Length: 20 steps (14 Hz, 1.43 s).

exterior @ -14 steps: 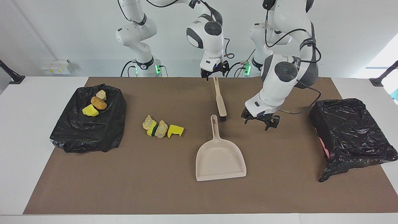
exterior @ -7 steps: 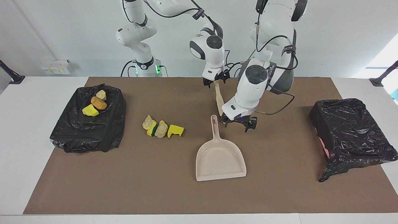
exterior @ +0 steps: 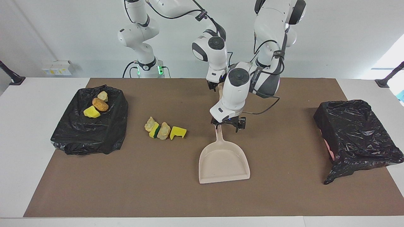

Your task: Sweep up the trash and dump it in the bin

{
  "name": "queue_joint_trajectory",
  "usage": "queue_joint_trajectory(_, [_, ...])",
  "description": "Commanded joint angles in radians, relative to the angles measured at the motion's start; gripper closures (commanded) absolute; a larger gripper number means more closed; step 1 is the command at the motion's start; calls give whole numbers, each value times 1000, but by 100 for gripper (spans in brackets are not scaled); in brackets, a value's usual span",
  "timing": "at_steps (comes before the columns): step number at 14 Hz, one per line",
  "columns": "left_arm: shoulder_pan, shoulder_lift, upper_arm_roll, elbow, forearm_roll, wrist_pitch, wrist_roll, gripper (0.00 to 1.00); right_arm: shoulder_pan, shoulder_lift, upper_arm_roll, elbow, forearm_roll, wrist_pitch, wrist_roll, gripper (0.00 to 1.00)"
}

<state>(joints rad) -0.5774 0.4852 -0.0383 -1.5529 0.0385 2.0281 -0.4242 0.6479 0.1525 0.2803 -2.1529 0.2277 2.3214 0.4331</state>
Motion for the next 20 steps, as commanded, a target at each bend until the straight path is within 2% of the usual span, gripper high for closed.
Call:
queue_joint_trajectory(1, [-35, 81, 17, 97, 31, -18, -74, 0, -5, 4, -1, -7, -31, 17, -33, 75])
queue_joint_trajectory(2, [-35, 79, 17, 96, 29, -22, -74, 0, -5, 4, -1, -5, -43, 10, -33, 96])
queue_joint_trajectory(3, [-35, 79, 17, 96, 23, -35, -74, 0, -5, 4, -1, -2, -48, 1, -31, 100])
queue_joint_trajectory(5, [-32, 78, 15, 100, 3, -75, -74, 0, -7, 4, -3, 8, -69, -29, -33, 100])
queue_joint_trajectory(8, [-32, 72, 18, 97, -46, -94, -85, 27, -7, 6, -4, 31, -87, -80, -30, 100])
queue_joint_trajectory(11, [-26, 59, 21, 97, -48, -98, -93, 32, -13, -57, -10, 33, -91, -179, -19, 100])
queue_joint_trajectory(12, [-25, 58, 21, 94, -51, -100, -94, 38, -36, -91, -10, 30, -93, -233, -19, 100])
queue_joint_trajectory(13, [-24, 58, 20, 93, -54, -98, -103, 50, -48, -121, -9, 25, -94, -281, -22, 100])
queue_joint_trajectory(14, [-22, 56, 21, 89, -64, -103, -132, 71, -53, -145, -10, 21, -102, -328, -24, 100])
queue_joint_trajectory(15, [-22, 56, 21, 89, -65, -101, -158, 81, -63, -163, -10, 19, -106, -368, -22, 100])
queue_joint_trajectory(16, [-25, 55, 21, 89, -66, -95, -191, 99, -82, -186, -10, 18, -108, -405, -22, 100])
queue_joint_trajectory(20, [10, 44, 23, 89, -52, -23, -197, 100, -200, -298, -9, 15, -113, -575, -129, 100])
